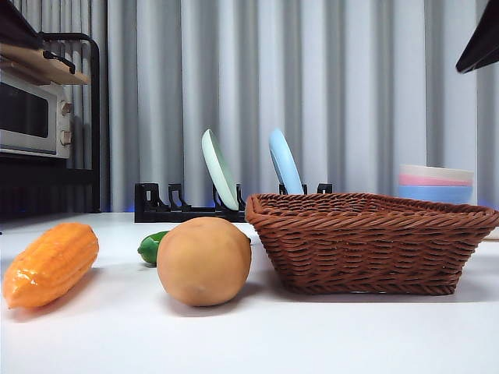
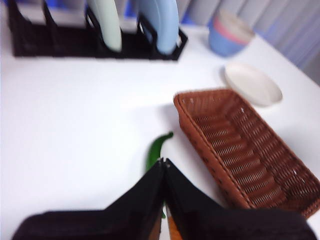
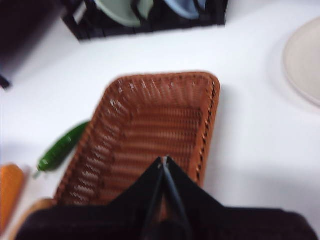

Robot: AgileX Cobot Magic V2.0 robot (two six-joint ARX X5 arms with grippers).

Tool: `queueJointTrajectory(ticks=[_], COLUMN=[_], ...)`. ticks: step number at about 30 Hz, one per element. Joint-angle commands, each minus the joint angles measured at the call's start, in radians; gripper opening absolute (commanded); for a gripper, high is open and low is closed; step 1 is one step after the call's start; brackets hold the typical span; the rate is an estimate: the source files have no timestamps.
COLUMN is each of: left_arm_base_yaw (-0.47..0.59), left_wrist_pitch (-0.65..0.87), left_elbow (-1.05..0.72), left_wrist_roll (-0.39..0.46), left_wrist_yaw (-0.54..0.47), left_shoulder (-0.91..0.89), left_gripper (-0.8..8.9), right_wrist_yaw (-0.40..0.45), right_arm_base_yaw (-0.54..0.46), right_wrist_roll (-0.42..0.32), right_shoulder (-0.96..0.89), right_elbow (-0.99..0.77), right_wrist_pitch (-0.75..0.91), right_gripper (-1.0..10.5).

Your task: Pick up the basket,pick up the corn from the table,pick up the potato from the table,pick up the cucumber from the table,put all items into the basket

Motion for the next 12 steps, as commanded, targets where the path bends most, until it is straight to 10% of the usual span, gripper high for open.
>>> queueJointTrajectory(ticks=[1, 5, 12], left_arm_base_yaw=[-0.002, -0.008, -0.025], left_wrist_pitch=[-0.023, -0.025, -0.013], left_elbow=[0.034, 0.051, 0.056], left_wrist_roll=[0.042, 0.041, 0.039], left_wrist_yaw=[0.01, 0.008, 0.005], left_shoulder=[0.057, 0.1, 0.109], left_gripper=[0.46, 4.05, 4.07], right_wrist_yaw=[-0.002, -0.001, -0.001], right_arm_base_yaw=[0.0, 0.0, 0.0], right_wrist_roll=[-0.092, -0.092, -0.096], right_shoulder=[0.071, 0.145, 0.326], right_elbow=[0.053, 0.084, 0.137], right_wrist_pitch=[-0.039, -0.042, -0.042], right_gripper=[0.9, 3.0, 3.2])
